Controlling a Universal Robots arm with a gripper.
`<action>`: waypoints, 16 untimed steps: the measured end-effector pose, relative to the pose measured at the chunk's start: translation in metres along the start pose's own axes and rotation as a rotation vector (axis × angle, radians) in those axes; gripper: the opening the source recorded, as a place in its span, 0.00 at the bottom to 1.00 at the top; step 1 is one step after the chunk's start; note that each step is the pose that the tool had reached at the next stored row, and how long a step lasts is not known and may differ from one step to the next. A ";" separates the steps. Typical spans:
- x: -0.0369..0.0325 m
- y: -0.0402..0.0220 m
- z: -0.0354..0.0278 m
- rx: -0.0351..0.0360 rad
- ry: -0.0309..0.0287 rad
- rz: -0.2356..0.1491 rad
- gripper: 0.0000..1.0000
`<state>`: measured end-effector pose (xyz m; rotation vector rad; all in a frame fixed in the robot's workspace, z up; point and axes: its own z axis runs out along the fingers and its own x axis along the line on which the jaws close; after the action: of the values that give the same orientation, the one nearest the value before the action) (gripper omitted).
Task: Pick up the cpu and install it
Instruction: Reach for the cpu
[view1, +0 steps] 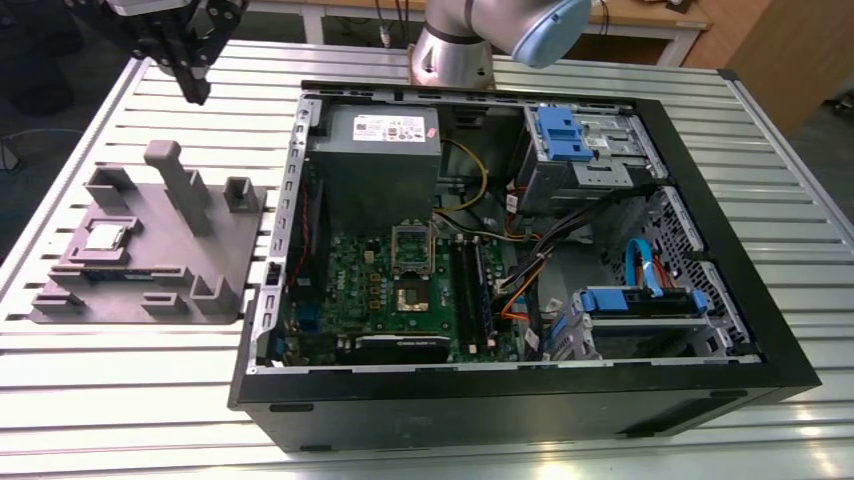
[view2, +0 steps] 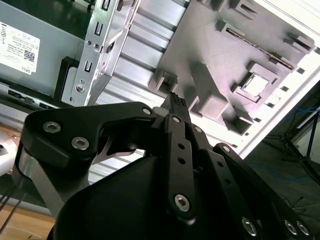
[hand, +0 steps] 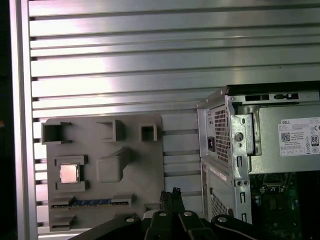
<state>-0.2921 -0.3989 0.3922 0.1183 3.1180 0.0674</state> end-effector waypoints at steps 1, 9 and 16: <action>0.0003 0.0000 0.0000 0.0000 0.0001 0.000 0.10; 0.0025 -0.0002 0.0001 0.0001 0.0006 0.000 0.10; 0.0060 -0.0005 0.0001 0.0001 0.0006 0.000 0.10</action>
<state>-0.2981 -0.3989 0.3920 0.1185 3.1186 0.0674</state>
